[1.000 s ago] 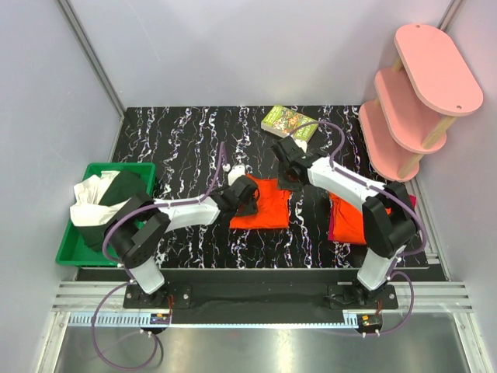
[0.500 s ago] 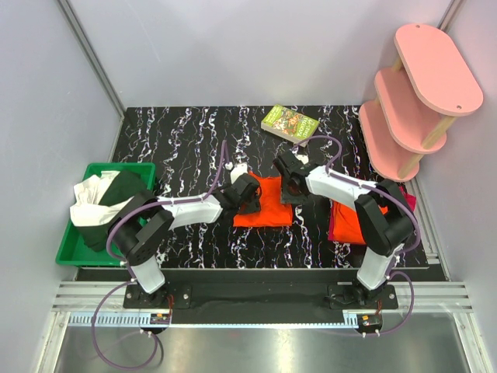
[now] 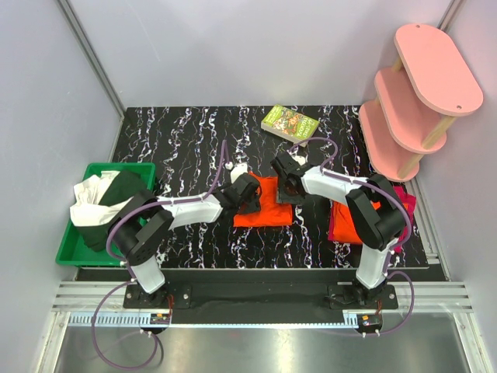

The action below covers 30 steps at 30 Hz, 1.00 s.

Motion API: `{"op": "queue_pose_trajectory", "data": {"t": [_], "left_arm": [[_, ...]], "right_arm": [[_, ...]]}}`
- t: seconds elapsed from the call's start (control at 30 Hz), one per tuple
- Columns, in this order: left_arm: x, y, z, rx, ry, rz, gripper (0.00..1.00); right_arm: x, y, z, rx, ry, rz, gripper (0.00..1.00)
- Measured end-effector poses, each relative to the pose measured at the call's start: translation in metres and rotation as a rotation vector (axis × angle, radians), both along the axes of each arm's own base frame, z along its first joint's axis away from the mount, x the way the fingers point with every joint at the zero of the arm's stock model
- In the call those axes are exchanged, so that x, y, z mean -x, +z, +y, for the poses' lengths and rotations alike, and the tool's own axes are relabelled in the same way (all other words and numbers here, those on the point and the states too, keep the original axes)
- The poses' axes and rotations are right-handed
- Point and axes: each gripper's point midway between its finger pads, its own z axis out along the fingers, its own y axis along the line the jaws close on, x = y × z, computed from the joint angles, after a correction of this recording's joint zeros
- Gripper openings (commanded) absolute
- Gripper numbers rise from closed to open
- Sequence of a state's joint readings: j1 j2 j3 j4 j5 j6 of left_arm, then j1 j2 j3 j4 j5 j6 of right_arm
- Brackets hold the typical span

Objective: Fold and stack the t-shirts
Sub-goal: Put the neatly folded tshirt into the corner of the board with the right arm

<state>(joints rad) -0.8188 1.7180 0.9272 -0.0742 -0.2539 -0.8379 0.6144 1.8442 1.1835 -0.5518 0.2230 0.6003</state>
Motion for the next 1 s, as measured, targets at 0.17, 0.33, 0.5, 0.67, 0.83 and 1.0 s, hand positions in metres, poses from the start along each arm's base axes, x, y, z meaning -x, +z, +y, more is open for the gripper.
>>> {"op": "queue_pose_trajectory", "data": {"t": [0.17, 0.33, 0.5, 0.67, 0.83, 1.0], "left_arm": [[0.000, 0.001, 0.001, -0.002, 0.000, 0.002, 0.43], [0.001, 0.002, 0.002, -0.006, -0.001, 0.004, 0.43], [0.002, 0.003, 0.004, -0.011, 0.000, 0.007, 0.43], [0.002, 0.006, 0.005, -0.012, -0.002, 0.004, 0.43], [0.003, 0.006, 0.005, -0.012, -0.002, 0.004, 0.43], [0.004, 0.011, 0.008, -0.016, -0.002, 0.001, 0.45]], "right_arm": [[-0.004, -0.002, 0.003, -0.016, -0.014, -0.011, 0.52], [-0.006, -0.004, 0.006, -0.037, -0.039, -0.019, 0.44], [-0.005, -0.005, 0.010, -0.086, -0.075, -0.034, 0.24], [-0.004, -0.005, 0.013, -0.133, -0.108, -0.060, 0.04], [-0.002, -0.004, 0.010, -0.159, -0.137, -0.085, 0.00], [0.007, 0.000, -0.005, -0.101, -0.145, -0.085, 0.00]]}}
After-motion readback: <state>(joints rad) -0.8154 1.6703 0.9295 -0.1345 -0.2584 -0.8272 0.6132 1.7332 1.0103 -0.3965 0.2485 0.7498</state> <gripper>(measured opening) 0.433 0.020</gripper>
